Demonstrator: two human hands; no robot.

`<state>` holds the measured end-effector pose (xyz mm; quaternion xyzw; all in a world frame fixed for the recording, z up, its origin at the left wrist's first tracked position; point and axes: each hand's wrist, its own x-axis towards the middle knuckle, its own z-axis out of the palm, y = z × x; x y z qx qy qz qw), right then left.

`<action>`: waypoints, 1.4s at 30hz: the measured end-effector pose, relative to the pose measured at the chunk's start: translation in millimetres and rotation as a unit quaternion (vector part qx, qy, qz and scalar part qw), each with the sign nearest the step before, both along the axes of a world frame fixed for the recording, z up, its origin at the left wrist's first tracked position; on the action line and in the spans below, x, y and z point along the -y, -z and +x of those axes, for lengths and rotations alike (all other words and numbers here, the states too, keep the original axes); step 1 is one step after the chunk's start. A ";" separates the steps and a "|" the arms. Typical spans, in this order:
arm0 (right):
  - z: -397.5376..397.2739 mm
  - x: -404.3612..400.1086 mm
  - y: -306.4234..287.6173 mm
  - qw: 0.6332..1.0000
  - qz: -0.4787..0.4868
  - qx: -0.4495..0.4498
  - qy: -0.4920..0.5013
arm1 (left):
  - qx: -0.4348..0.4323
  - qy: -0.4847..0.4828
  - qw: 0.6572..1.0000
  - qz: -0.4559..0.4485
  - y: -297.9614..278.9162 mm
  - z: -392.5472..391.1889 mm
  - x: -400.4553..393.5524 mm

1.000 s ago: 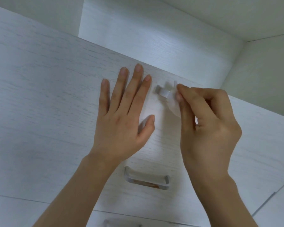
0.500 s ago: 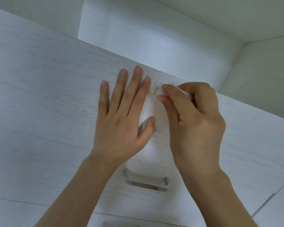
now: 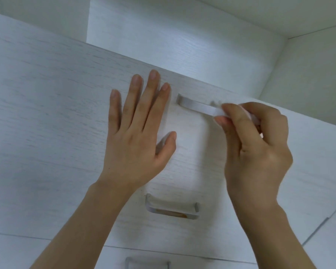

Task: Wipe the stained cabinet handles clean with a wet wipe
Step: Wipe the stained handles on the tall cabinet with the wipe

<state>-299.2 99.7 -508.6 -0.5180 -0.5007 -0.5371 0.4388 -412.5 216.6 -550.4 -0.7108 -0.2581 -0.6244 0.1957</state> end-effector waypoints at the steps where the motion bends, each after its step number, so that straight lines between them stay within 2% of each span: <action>1: 6.9 3.1 1.3 1.000 0.000 -0.005 0.003 | -0.001 0.000 1.000 -0.001 -0.2 0.0 0.6; 4: 20.9 11.4 5.6 0.996 -0.016 -0.078 -0.042 | -0.010 0.007 1.000 -0.008 -0.5 -2.1 2.0; 7: 24.8 12.5 10.0 0.989 0.013 -0.132 -0.065 | -0.026 0.012 1.000 -0.011 -0.8 -5.2 1.9; 14: 13.0 3.3 16.9 0.940 0.045 -0.291 -0.172 | -0.056 0.016 0.998 0.004 11.2 -16.0 -1.3; 19: -1.6 4.1 40.1 0.946 -0.002 -0.270 -0.179 | -0.086 0.021 0.996 0.029 39.9 -31.3 -7.1; 24: -2.8 12.0 64.4 0.916 0.025 -0.340 -0.213 | -0.094 0.003 0.995 0.038 69.2 -38.6 -11.3; 29: -6.7 22.4 98.7 0.906 0.010 -0.367 -0.210 | -0.126 -0.003 0.991 0.036 108.5 -39.5 -8.7; 35: -12.3 34.4 143.8 0.905 -0.035 -0.391 -0.165 | -0.109 0.001 0.994 -0.010 139.2 -29.0 0.8; 42: -8.6 34.0 158.7 0.877 0.011 -0.449 -0.168 | -0.065 -0.005 0.998 0.003 145.5 -17.6 -7.6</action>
